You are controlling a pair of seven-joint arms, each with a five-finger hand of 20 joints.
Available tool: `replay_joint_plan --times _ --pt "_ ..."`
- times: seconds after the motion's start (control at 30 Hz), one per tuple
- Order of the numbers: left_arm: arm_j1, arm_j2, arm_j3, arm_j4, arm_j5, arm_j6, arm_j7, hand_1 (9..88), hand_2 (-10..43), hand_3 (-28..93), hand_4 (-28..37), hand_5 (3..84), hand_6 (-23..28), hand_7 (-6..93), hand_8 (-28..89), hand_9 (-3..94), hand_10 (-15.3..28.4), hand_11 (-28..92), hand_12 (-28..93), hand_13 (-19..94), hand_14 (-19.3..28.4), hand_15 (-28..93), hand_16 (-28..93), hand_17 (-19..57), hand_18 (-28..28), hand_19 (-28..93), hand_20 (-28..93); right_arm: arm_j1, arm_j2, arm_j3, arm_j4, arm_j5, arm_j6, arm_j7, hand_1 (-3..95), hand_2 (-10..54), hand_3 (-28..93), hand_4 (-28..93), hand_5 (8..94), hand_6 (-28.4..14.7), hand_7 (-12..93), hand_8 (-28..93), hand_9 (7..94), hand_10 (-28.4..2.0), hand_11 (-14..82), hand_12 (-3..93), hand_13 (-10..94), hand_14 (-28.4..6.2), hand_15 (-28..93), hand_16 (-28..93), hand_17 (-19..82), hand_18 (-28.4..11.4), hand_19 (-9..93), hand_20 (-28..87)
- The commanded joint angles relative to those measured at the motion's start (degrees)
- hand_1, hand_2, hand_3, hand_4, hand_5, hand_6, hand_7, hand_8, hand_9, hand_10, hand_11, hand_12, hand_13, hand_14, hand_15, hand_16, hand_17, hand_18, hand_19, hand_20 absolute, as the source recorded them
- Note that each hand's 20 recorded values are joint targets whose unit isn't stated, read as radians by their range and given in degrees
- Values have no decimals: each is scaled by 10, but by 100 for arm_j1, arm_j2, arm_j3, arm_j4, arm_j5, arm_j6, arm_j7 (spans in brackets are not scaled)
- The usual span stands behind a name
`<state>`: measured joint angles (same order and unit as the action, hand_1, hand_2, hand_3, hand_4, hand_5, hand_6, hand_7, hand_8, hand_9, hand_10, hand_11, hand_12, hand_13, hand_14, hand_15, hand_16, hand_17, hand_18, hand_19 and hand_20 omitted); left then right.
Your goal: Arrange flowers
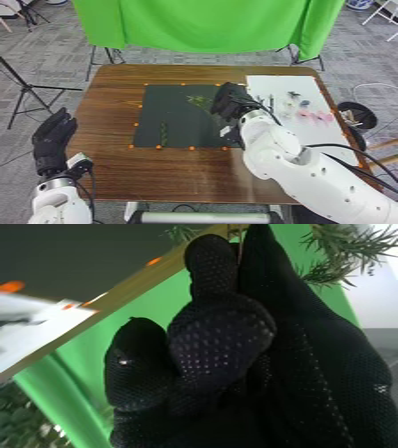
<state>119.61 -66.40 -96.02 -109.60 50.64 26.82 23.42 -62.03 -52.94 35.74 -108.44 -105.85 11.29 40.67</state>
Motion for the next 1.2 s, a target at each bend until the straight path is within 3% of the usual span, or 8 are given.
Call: replay_joint_plan --times 0.03,0.23,0.43,0.77,1.2 --pt "213 27 -117 -133 -85 25 -61 393 -7 706 -179 449 36 189 -97 375 124 231 86 368 134 192 -33 234 113 74 292 143 -244 -197 36 691 176 179 605 -95 590 -131 812 -55 239 122 937 -112 297 149 937 -18 542 167 772 -36 817 326" --pt "255 54 -128 -167 -116 36 -37 391 -9 707 -180 448 37 186 -96 375 124 230 86 367 135 192 -32 233 113 75 289 155 -335 -425 134 1097 441 314 611 -95 583 -131 812 -58 232 116 937 -112 270 151 937 -22 517 155 776 -32 793 313" --pt "150 81 -72 -134 -96 64 -97 391 -10 707 -181 449 38 183 -95 374 124 229 86 367 135 191 -32 231 113 75 288 186 -473 -473 342 1442 615 434 612 -95 578 -130 807 -59 226 110 937 -119 208 173 937 -28 491 146 775 -33 791 278" --pt "218 127 -245 -176 -71 3 -181 391 -10 706 -180 447 37 183 -95 372 123 227 87 365 136 191 -32 230 113 76 286 121 -668 -402 540 1447 539 734 612 -95 580 -135 800 -60 220 97 937 -120 183 173 937 -35 465 135 773 -37 779 246" --pt "210 164 -78 -205 -67 74 -175 390 -12 707 -179 445 36 184 -95 371 124 227 87 365 136 190 -32 229 113 78 284 -13 -809 -683 508 -25 55 419 608 -95 584 -124 805 -62 212 106 937 -115 199 172 937 -31 478 132 773 -41 795 214"
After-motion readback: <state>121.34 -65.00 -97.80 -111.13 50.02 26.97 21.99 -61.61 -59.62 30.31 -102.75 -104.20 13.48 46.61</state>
